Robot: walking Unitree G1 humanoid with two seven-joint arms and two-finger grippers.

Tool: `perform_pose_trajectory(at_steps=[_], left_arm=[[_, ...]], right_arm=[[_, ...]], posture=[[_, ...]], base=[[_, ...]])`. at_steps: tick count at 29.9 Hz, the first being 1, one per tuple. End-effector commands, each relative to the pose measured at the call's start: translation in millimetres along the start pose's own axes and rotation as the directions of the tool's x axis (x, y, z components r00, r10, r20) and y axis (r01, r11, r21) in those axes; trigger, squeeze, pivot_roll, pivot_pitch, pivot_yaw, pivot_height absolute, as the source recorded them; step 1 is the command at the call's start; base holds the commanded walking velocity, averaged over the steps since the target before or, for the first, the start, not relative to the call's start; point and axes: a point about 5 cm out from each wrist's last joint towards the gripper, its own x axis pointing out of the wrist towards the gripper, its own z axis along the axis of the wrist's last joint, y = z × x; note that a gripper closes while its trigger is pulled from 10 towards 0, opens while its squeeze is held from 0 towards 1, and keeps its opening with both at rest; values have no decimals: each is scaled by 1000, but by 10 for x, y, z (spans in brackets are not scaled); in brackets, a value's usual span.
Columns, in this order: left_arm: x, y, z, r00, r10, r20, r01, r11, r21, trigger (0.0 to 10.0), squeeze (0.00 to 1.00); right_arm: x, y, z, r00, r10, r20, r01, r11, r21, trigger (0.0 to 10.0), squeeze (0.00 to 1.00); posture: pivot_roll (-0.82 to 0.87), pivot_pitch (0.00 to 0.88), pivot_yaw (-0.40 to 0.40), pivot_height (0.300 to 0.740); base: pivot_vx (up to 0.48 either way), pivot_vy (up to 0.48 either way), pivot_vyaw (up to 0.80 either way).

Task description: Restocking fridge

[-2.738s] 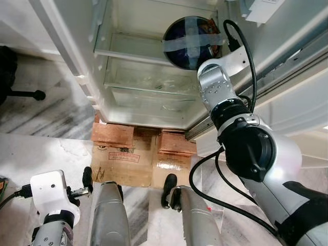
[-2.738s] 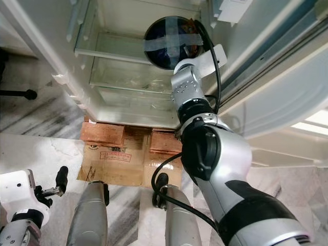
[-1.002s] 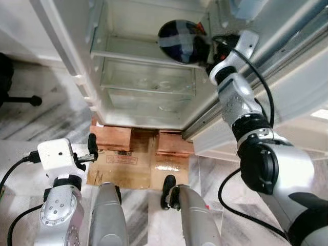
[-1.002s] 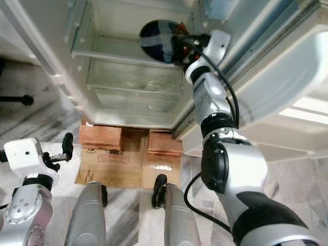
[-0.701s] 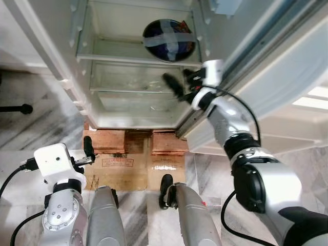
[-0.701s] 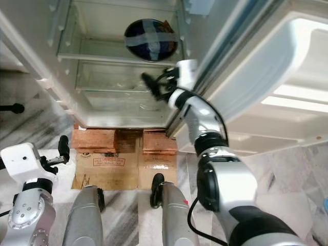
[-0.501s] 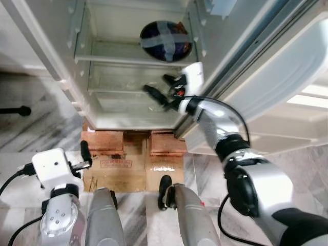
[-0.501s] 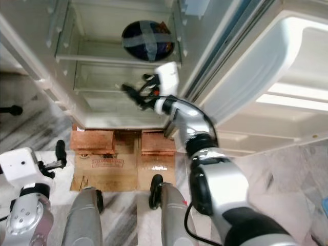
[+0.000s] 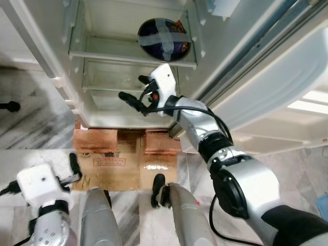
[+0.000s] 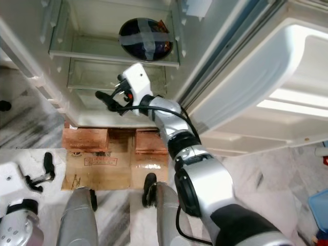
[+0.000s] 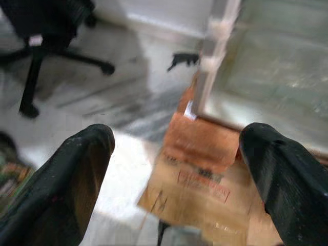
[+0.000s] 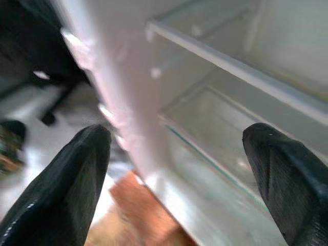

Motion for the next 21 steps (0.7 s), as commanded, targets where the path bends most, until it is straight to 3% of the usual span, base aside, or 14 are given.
perform_pose_trajectory(at_steps=[1,5,6,7,8,12,14,17,21], left_arm=[[-60,1,-15,1000,3,-20,-3,1000,-4,10000,0],[-120,12,-16,999,9,-33,-9,1000,-7,10000,0],[-132,14,-15,999,10,-35,-11,1000,-7,10000,0],[-132,14,-15,999,10,-35,-11,1000,-7,10000,0],[-147,20,-11,999,13,-37,-13,1000,-8,10000,0],[-171,27,-6,999,16,-42,-16,1000,-8,10000,0],[-213,47,-8,998,23,-53,-24,1000,-5,10000,0],[-223,53,-12,998,25,-57,-25,1000,-3,10000,0],[-206,56,-19,998,28,-63,-28,1000,2,10000,0]], right_arm=[[2,20,-66,999,-11,-42,10,1000,-17,10000,1000],[80,48,-24,993,-41,-112,31,996,-86,10000,1000],[93,40,-19,989,-61,-133,48,994,-98,10000,502],[93,40,-19,989,-61,-133,48,994,-98,10000,502],[104,23,0,986,-86,-146,72,992,-102,10000,0],[113,3,20,982,-114,-153,98,989,-111,10000,0],[112,-99,95,964,-212,-158,192,972,-133,10000,0],[95,-166,127,951,-263,-160,243,961,-132,10000,0],[7,-371,177,906,-385,-175,376,923,-86,10000,0]], posture=[[254,477,-243,740],[261,493,-253,740],[268,499,-257,740],[268,499,-257,740],[274,501,-259,740],[282,503,-260,740],[286,504,-260,740],[286,503,-260,740],[291,498,-260,740]], base=[[0,0,0],[0,0,0],[0,0,0],[0,0,0],[0,0,0],[0,0,0],[0,0,0],[0,0,0],[0,0,0]])
